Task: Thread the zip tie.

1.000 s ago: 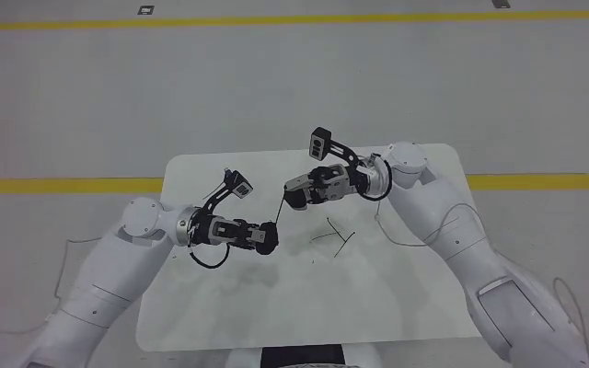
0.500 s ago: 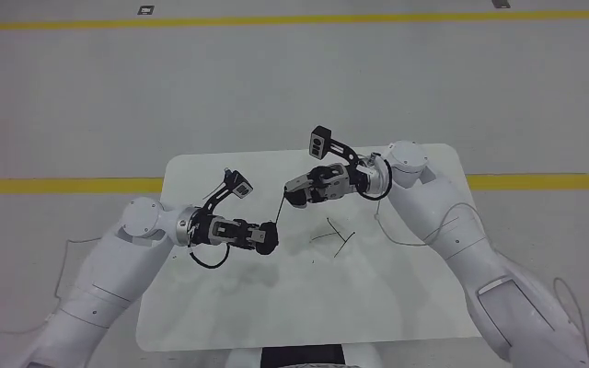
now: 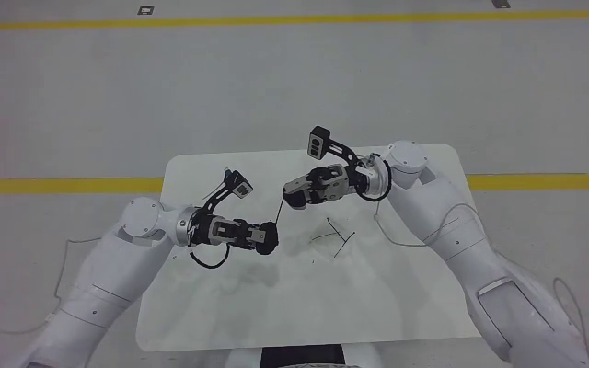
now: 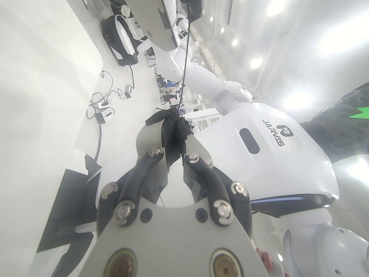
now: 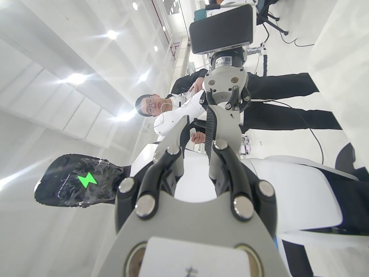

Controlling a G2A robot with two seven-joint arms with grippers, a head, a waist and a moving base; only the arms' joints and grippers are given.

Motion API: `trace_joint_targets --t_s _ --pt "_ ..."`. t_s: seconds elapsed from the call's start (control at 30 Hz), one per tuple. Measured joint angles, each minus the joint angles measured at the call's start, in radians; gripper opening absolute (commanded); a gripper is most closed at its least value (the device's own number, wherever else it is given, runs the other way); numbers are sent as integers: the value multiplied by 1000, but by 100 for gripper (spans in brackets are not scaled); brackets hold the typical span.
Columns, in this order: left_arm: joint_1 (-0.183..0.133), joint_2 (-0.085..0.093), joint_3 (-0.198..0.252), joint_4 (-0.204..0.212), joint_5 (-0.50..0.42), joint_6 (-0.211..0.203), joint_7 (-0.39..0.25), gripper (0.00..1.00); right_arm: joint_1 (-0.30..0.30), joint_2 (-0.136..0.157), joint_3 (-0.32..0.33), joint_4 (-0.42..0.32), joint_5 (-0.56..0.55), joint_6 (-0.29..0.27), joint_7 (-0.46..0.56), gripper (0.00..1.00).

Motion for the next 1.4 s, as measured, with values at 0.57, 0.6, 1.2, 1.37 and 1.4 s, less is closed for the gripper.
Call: trace_joint_targets --t_s 0.57,0.6,1.2,1.37,1.4 --pt "0 0 0 0 0 0 0 0 6 -5 -4 4 8 -7 0 12" --pt "0 0 0 0 0 0 0 0 6 -5 -3 6 6 -7 0 12" --pt "0 0 0 0 0 0 0 0 3 -14 8 13 -8 -9 -7 0" --pt "0 0 0 0 0 0 0 66 -1 -13 18 10 -16 -13 -9 0" --pt "0 0 0 0 0 0 0 100 -2 -12 21 9 -19 -13 -9 0"
